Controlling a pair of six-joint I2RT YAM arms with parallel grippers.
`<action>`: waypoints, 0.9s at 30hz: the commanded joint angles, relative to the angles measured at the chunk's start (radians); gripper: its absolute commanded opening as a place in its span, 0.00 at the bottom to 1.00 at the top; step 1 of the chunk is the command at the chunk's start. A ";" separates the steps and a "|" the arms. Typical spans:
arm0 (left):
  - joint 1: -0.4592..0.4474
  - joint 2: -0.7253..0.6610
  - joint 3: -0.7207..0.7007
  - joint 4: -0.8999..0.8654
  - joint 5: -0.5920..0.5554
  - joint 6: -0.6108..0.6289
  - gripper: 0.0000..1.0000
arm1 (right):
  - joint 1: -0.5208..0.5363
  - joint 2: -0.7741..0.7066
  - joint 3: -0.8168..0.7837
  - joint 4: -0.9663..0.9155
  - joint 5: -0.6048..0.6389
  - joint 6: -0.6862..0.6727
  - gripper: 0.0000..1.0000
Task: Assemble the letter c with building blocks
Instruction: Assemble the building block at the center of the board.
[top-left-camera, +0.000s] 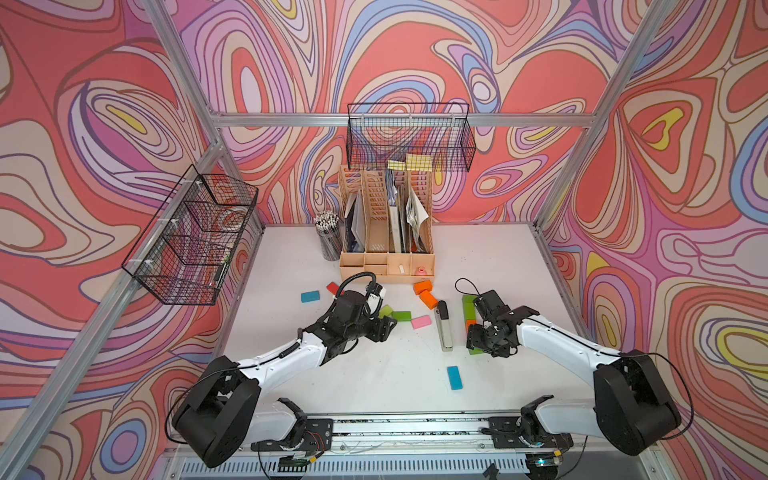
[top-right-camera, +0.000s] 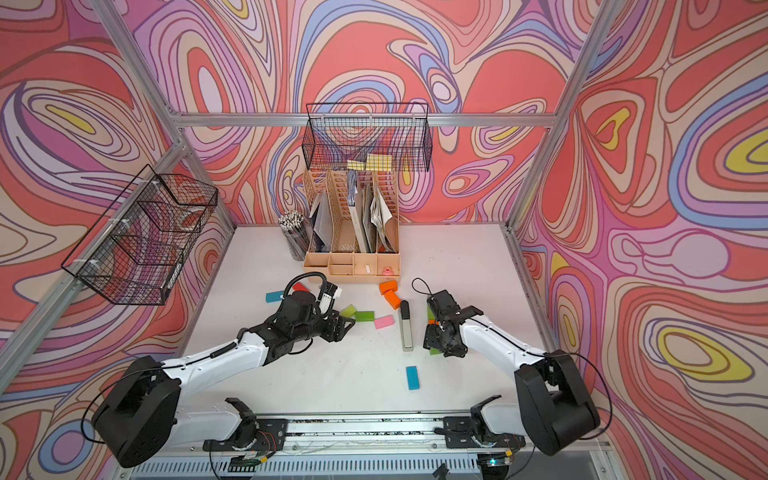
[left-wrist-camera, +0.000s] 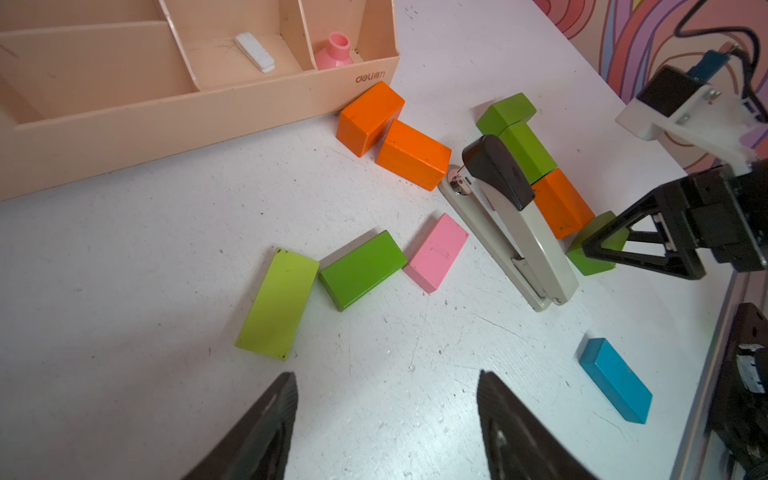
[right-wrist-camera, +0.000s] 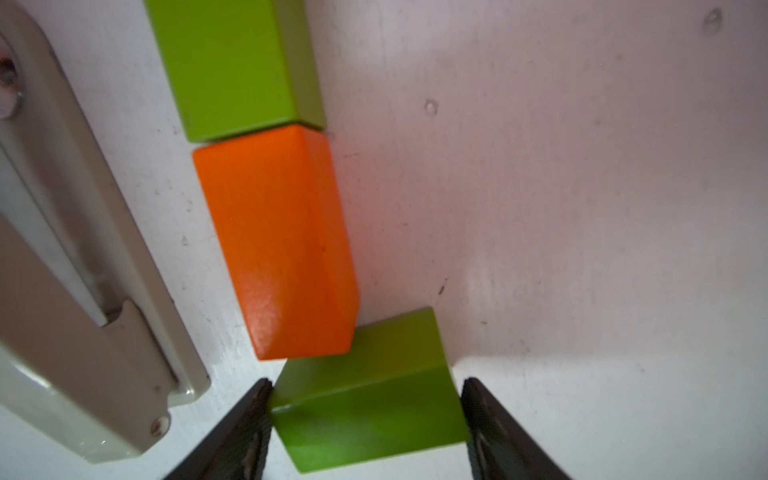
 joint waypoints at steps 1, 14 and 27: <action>-0.004 -0.010 -0.012 0.013 -0.008 0.019 0.71 | 0.006 -0.023 -0.019 0.016 0.015 0.028 0.72; -0.004 -0.023 -0.017 0.017 0.001 0.017 0.71 | 0.005 -0.079 -0.034 0.014 0.017 0.070 0.83; -0.004 -0.028 -0.018 0.015 -0.004 0.019 0.71 | 0.006 -0.046 -0.038 -0.008 0.016 0.055 0.79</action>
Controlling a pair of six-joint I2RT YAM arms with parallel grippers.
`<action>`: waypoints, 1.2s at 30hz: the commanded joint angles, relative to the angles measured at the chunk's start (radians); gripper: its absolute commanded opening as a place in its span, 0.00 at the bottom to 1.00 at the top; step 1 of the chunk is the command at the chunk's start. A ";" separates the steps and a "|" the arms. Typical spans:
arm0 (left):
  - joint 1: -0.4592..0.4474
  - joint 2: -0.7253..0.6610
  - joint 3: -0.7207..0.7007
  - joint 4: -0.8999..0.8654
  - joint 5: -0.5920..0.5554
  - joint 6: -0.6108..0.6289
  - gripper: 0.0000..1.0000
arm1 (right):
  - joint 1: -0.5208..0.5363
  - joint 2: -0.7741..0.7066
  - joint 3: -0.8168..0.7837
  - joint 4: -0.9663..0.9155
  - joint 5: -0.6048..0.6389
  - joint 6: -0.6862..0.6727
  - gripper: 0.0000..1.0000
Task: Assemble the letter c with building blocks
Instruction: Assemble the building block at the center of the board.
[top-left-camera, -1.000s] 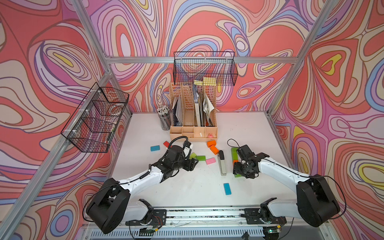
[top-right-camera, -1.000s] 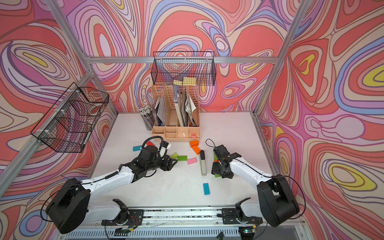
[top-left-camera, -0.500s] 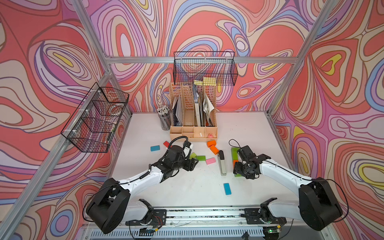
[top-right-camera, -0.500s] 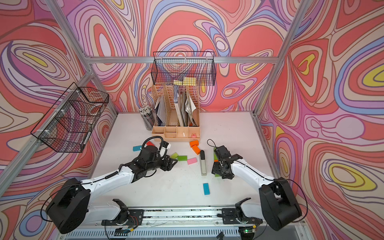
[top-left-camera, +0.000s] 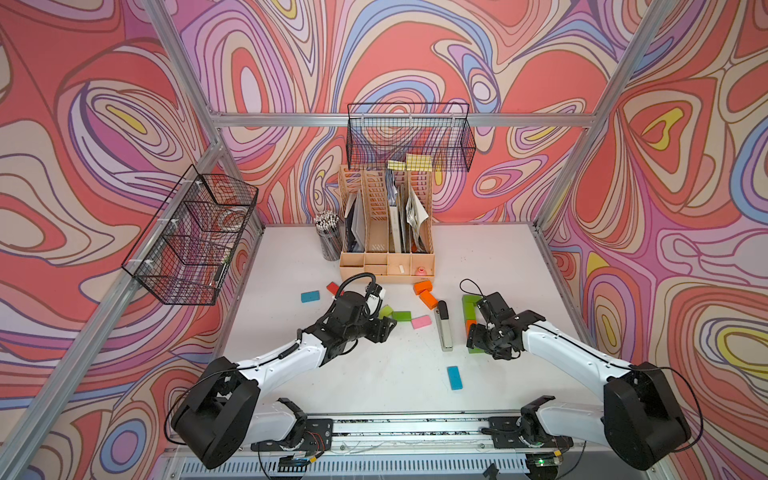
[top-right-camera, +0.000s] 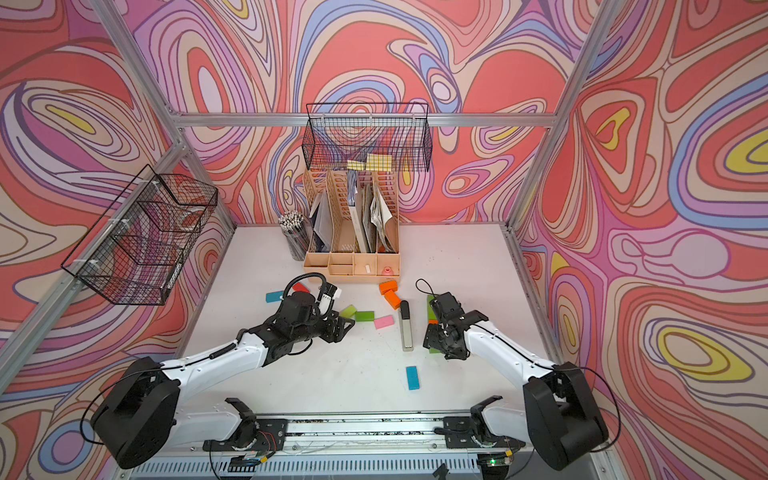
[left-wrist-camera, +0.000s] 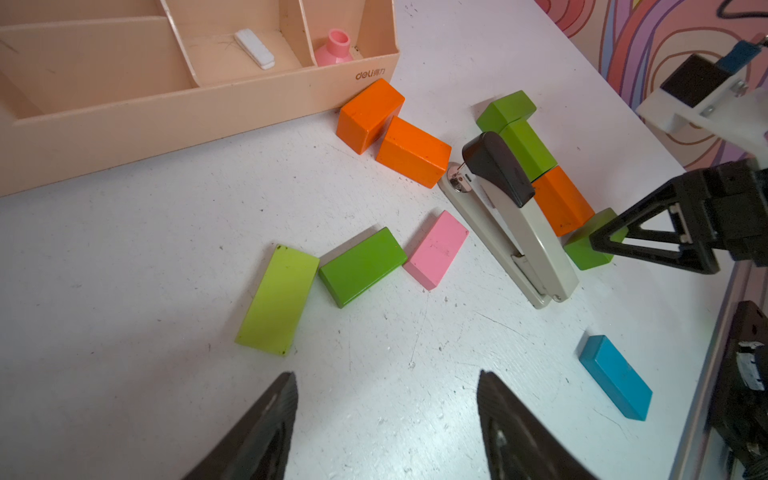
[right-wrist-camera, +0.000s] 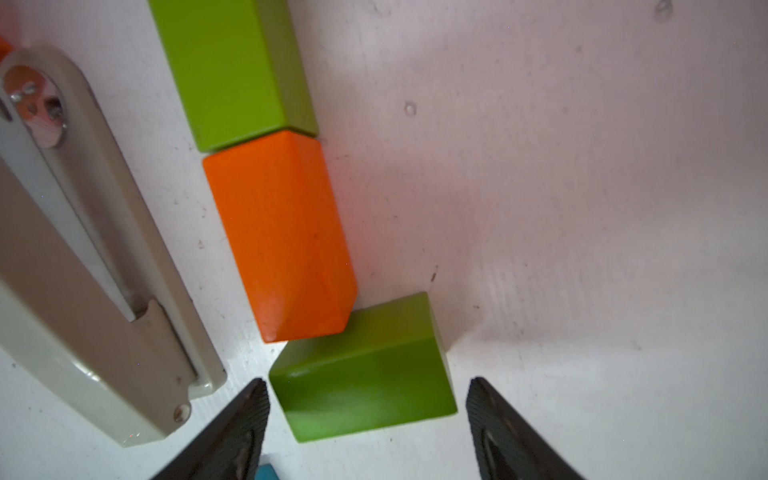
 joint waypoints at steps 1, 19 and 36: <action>-0.005 -0.020 -0.009 0.014 -0.006 0.020 0.71 | 0.005 0.024 -0.008 -0.016 0.013 -0.004 0.79; -0.006 -0.004 -0.005 0.018 -0.010 0.023 0.71 | 0.005 0.016 -0.003 0.027 -0.006 -0.002 0.70; -0.005 -0.004 -0.006 0.017 -0.010 0.023 0.71 | 0.005 0.015 -0.002 0.029 0.015 0.008 0.73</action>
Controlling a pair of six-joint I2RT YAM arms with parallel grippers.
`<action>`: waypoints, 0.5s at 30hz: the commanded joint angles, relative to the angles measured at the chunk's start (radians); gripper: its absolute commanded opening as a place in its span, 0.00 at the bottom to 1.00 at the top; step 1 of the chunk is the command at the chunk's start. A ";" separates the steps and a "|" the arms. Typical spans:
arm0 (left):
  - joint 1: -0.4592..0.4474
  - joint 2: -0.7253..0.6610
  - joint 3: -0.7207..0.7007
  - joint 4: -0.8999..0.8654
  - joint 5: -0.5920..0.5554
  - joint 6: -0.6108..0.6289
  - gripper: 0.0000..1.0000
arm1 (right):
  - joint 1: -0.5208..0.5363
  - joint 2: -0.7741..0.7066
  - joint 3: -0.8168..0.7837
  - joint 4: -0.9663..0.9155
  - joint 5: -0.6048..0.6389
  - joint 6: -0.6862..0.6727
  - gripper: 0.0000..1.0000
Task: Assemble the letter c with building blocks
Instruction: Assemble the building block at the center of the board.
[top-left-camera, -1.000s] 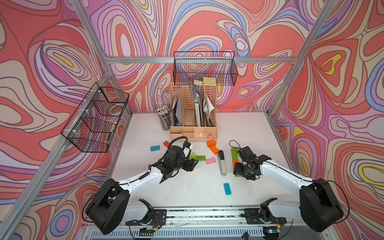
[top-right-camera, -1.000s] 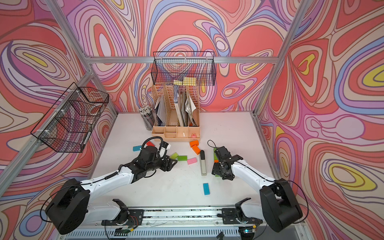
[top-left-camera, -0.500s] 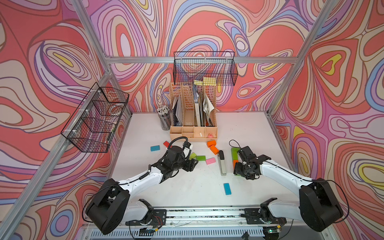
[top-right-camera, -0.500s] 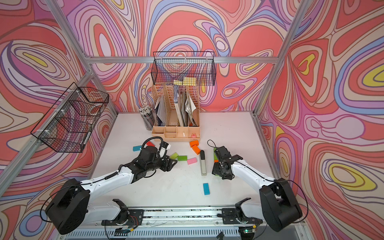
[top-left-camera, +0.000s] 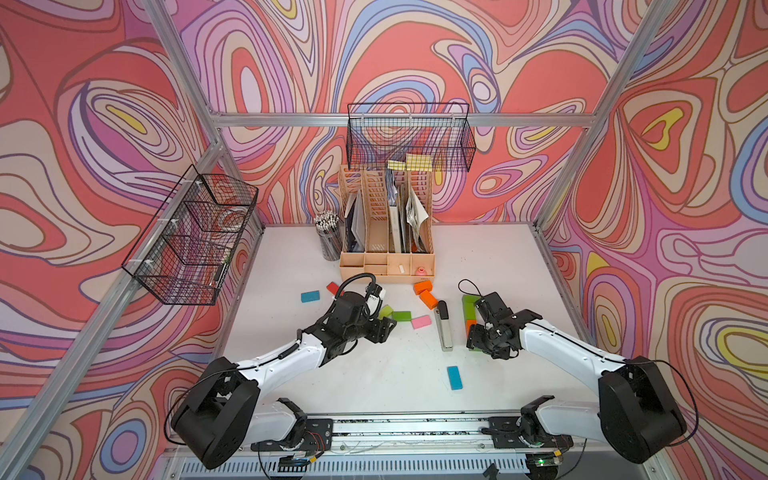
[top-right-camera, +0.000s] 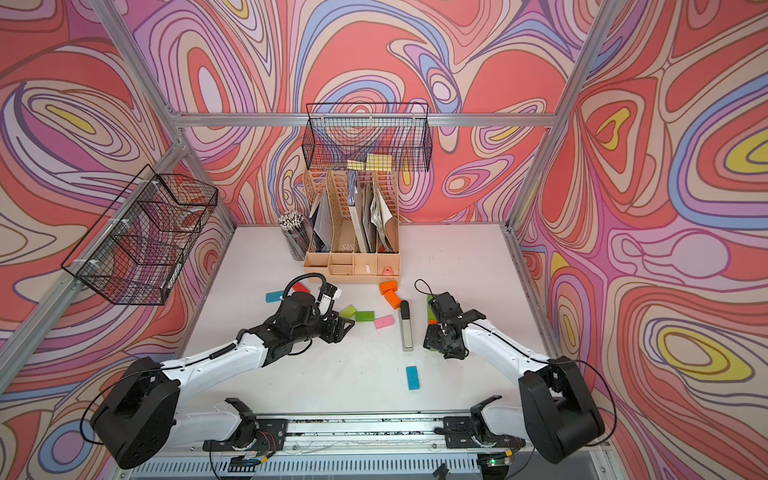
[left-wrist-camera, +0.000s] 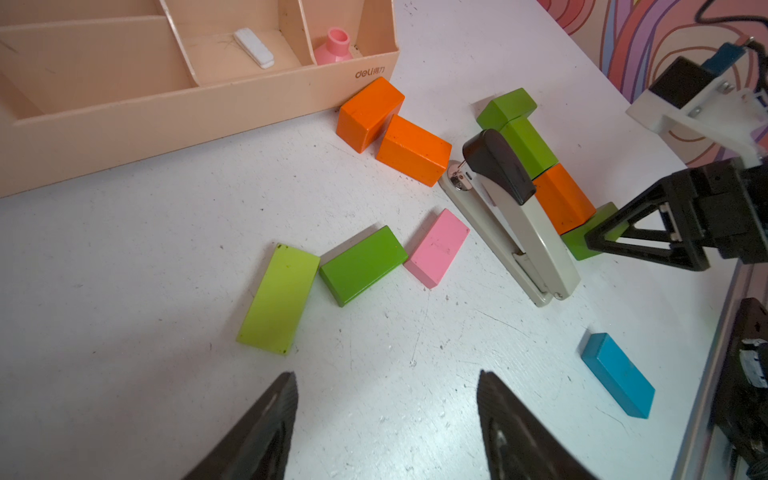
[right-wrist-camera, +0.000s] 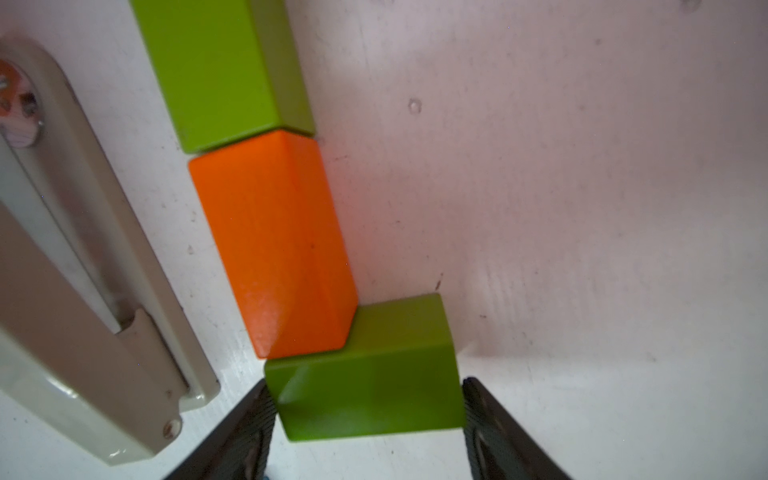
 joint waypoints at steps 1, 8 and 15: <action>-0.006 -0.004 -0.004 0.017 -0.010 0.016 0.71 | 0.005 -0.014 -0.003 0.011 0.018 0.008 0.73; -0.006 -0.004 -0.005 0.015 -0.011 0.018 0.71 | 0.005 -0.003 0.002 0.014 0.015 0.004 0.72; -0.005 0.000 -0.003 0.018 -0.011 0.018 0.71 | 0.004 -0.011 0.002 0.010 0.033 0.009 0.73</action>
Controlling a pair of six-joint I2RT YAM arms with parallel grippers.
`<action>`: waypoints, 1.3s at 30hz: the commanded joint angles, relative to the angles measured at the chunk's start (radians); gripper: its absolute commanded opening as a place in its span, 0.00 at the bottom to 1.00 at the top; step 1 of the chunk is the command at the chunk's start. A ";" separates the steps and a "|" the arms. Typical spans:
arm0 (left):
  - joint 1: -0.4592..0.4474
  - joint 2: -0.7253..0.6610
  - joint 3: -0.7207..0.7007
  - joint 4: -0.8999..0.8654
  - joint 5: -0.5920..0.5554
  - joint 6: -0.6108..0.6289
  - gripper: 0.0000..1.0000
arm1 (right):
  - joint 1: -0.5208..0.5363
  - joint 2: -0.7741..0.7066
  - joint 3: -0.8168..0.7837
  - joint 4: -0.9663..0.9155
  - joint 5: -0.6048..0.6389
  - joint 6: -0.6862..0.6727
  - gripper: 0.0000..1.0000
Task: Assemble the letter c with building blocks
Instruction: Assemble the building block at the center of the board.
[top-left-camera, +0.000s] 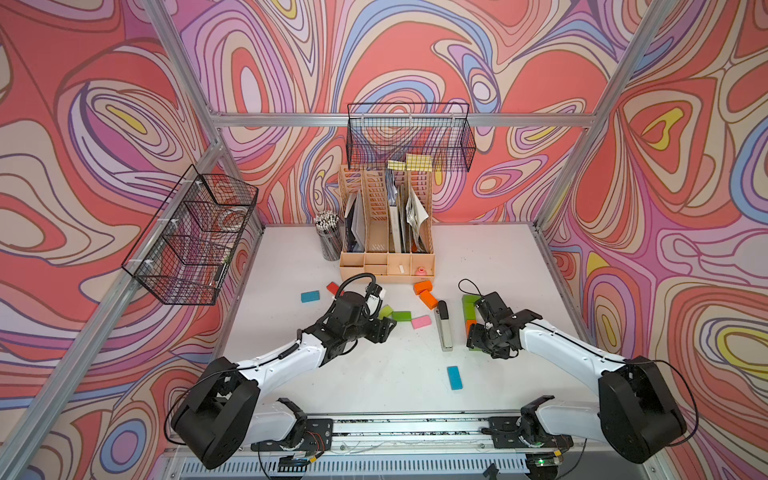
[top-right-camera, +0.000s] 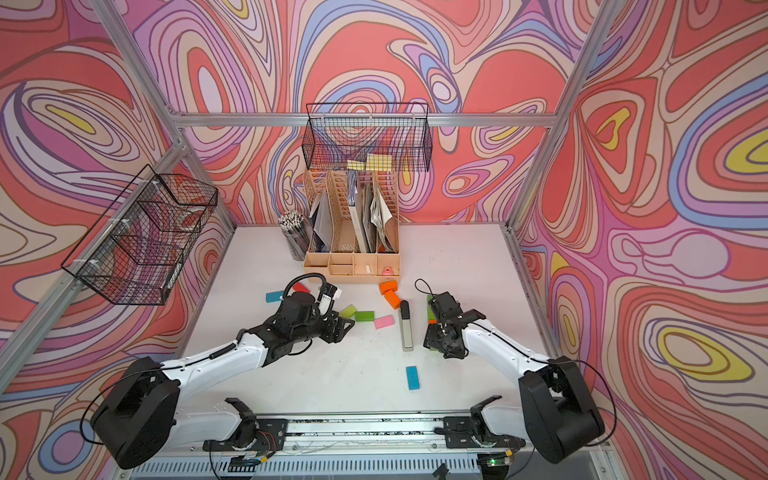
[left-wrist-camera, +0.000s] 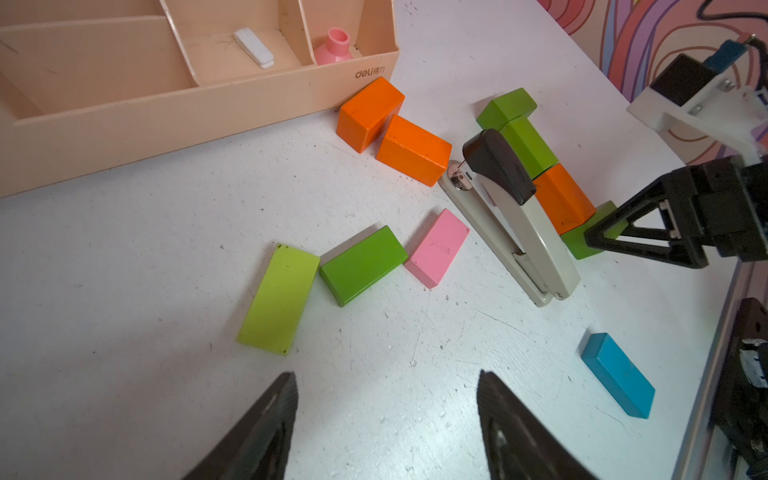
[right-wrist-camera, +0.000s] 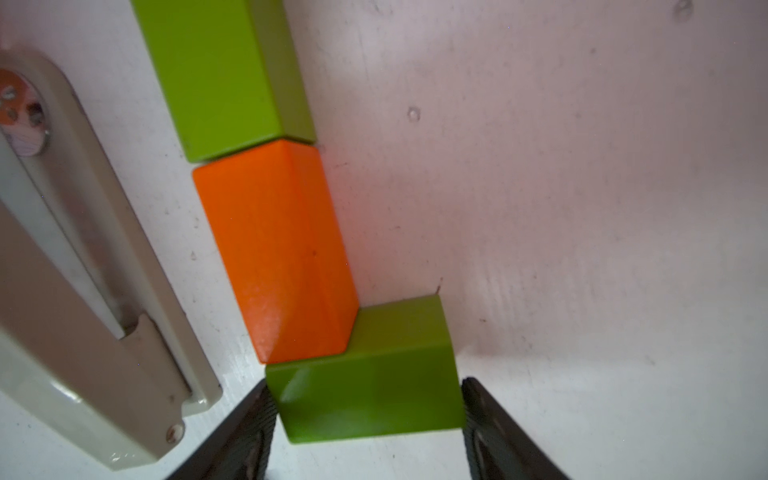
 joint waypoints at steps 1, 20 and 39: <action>-0.005 0.001 -0.002 0.016 -0.011 0.018 0.71 | 0.005 -0.011 0.003 0.003 0.027 0.005 0.73; -0.004 -0.016 0.000 0.012 -0.055 -0.015 0.70 | 0.004 -0.146 0.163 -0.006 -0.112 -0.133 0.81; 0.003 0.119 0.210 -0.302 -0.359 -0.127 0.88 | 0.005 0.061 0.328 0.196 -0.269 -0.258 0.85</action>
